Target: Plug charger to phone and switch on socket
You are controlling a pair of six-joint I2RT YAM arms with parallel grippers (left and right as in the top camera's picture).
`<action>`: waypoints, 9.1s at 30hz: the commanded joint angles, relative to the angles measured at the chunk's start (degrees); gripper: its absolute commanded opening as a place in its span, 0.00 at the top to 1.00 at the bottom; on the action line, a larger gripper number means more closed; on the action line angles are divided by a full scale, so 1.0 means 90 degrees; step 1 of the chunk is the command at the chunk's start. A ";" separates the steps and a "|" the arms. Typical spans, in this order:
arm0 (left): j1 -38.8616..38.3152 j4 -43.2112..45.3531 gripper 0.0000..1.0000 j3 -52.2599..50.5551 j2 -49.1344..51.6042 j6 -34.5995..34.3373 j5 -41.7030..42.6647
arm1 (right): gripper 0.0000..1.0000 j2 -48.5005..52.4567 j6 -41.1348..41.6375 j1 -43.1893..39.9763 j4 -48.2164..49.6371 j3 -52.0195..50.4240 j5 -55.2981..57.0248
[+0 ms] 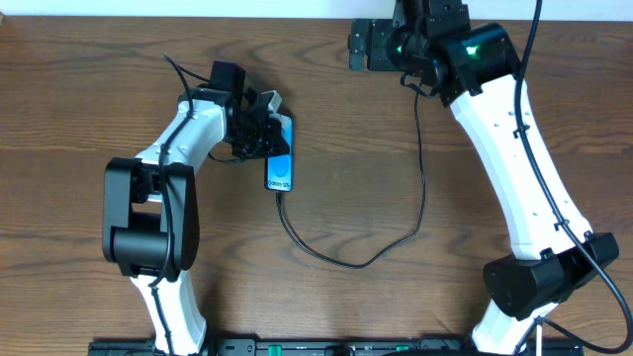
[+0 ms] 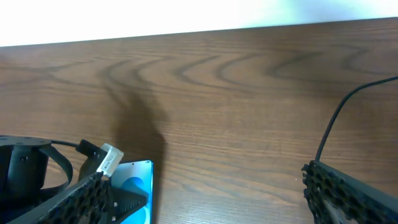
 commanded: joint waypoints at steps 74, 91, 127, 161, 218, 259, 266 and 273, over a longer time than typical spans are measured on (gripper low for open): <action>-0.0015 0.0168 0.88 0.0114 0.0301 -0.0406 -0.0250 | 0.01 -0.0100 -0.0075 0.0032 -0.0058 0.0075 0.0032; -0.0015 0.0121 0.76 0.0114 0.0301 -0.0406 -0.0250 | 0.01 -0.0100 -0.0075 0.0032 -0.0058 0.0075 0.0034; -0.0007 -0.0049 0.70 0.0114 0.0301 -0.0527 -0.0253 | 0.01 -0.0100 -0.0080 0.0032 -0.0083 0.0073 0.0034; -0.0007 -0.0573 0.54 0.0114 0.0301 -0.0670 -0.0539 | 0.01 -0.0100 -0.0124 0.0032 -0.0126 0.0073 0.0104; 0.0784 -0.0061 0.37 0.0301 -0.3478 -0.0690 -0.0835 | 0.04 -0.0100 0.0294 -0.0447 -0.1042 0.0063 0.1071; 0.0784 0.0386 0.11 0.0301 -0.4682 -0.0690 -0.1256 | 0.48 -0.0100 0.1741 -0.2110 -0.0891 -0.1996 0.1173; 0.0784 0.0338 0.11 0.0294 -0.4656 -0.0687 -0.1260 | 0.49 -0.0100 0.1744 -0.2382 -0.0267 -0.2596 0.1173; 0.0784 0.0308 0.11 0.0294 -0.4614 -0.0690 -0.1260 | 0.55 -0.0100 0.1741 -0.2756 0.0075 -0.3041 0.1171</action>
